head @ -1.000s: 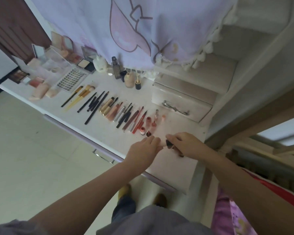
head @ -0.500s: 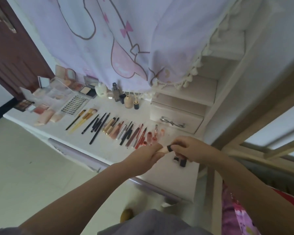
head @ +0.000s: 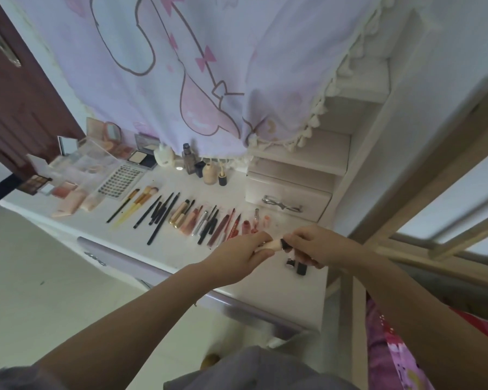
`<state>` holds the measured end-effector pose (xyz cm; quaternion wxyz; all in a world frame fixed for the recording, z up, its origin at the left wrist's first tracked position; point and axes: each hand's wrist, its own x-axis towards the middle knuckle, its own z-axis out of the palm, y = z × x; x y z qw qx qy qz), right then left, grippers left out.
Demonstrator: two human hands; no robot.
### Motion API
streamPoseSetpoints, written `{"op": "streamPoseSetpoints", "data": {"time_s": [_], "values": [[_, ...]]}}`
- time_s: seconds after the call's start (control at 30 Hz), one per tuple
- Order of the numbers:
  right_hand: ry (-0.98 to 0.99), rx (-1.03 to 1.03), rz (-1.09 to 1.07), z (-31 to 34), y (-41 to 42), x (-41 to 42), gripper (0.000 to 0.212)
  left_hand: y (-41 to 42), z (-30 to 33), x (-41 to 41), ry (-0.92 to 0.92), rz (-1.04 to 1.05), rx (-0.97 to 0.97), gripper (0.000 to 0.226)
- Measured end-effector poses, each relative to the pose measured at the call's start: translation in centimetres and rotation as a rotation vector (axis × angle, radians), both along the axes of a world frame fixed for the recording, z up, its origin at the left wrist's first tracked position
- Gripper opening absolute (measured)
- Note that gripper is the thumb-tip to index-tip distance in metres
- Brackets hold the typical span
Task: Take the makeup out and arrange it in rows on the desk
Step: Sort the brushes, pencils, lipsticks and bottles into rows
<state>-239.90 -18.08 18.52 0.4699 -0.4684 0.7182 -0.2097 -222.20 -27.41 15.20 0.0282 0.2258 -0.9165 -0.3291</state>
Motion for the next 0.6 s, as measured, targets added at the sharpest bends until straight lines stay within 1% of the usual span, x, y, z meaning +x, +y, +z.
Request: {"op": "streamPoseSetpoints", "data": {"time_s": [0.07, 0.1, 0.2, 0.23, 0.33, 0.37, 0.47, 0.5, 0.57, 0.6], "values": [[-0.024, -0.013, 0.007, 0.1, 0.3, -0.1, 0.010, 0.0, -0.1, 0.0, -0.007, 0.000, -0.012, 0.027], [-0.024, -0.008, 0.009, 0.2, 0.4, -0.1, 0.010, 0.1, -0.2, 0.0, -0.007, 0.003, -0.014, 0.028], [0.020, 0.044, 0.008, 0.7, 0.4, 0.0, 0.031, 0.0, -0.4, 0.0, 0.011, 0.010, -0.011, 0.027], [0.038, 0.054, 0.022, 0.8, 0.4, -0.1, 0.033, 0.0, -0.4, 0.0, 0.012, 0.007, -0.013, 0.027], [0.049, 0.043, 0.089, 1.1, 0.6, -0.3, 0.014, 0.0, -0.7, 0.0, 0.008, -0.005, -0.030, 0.026], [0.037, 0.043, 0.084, 1.3, 0.7, -0.3, 0.013, 0.0, -0.8, 0.0, 0.011, -0.003, -0.030, 0.026], [0.027, 0.048, 0.058, 1.5, 0.6, -0.4, 0.022, -0.1, -0.9, -0.1, 0.007, 0.002, -0.029, 0.027], [0.038, 0.040, 0.061, 1.5, 0.6, -0.4, 0.020, -0.2, -0.9, -0.2, -0.001, -0.003, -0.031, 0.026], [0.008, 0.019, 0.069, 1.5, 0.6, -0.7, 0.007, -0.2, -0.8, -0.2, -0.017, -0.014, -0.011, 0.026], [-0.016, 0.016, 0.076, 1.5, 0.6, -0.9, 0.009, -0.2, -0.8, -0.3, -0.023, -0.017, 0.008, 0.026]]}}
